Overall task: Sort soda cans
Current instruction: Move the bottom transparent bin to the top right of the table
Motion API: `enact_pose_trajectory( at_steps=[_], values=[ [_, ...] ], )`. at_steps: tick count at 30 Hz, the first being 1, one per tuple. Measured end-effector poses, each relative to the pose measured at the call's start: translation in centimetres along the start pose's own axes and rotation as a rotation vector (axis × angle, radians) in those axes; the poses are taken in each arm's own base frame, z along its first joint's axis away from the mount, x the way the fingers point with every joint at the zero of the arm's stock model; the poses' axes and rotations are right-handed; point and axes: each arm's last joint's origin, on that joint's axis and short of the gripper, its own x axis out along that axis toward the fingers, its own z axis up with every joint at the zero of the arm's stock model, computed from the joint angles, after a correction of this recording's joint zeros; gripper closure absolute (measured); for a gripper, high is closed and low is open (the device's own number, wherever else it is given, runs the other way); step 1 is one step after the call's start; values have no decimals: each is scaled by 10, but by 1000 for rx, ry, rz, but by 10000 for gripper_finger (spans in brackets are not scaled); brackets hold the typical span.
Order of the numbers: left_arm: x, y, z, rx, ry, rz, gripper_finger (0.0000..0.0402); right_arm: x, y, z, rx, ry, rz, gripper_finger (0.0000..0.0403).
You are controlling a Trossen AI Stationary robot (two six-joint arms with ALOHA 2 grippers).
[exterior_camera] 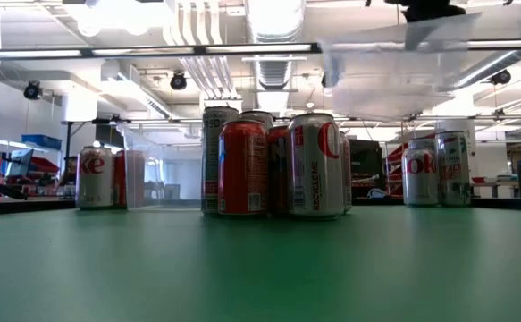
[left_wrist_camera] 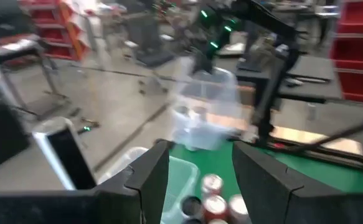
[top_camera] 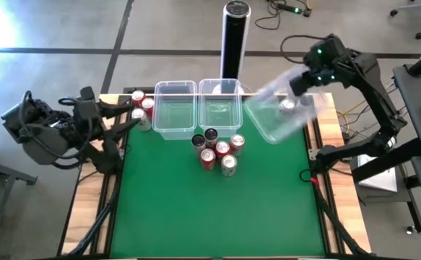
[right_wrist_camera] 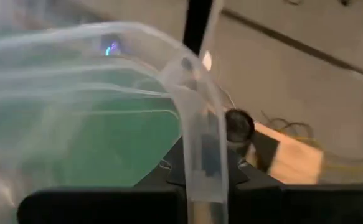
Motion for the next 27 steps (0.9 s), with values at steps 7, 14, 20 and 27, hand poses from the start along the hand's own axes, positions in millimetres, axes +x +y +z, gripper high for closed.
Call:
enact_pose_trajectory(
  at_steps=[7,14,20,27],
  values=[
    [9,-8,0,5,-3,47,240,-2,6,-13,-307,79,266,381],
    [18,-20,-2,21,6,74,240,20,28,-26,-565,163,395,381],
    [24,-29,-4,37,14,86,240,64,58,-41,-711,237,423,381],
    [34,-34,-4,-1,16,124,239,118,99,-53,-922,216,460,381]
  ],
)
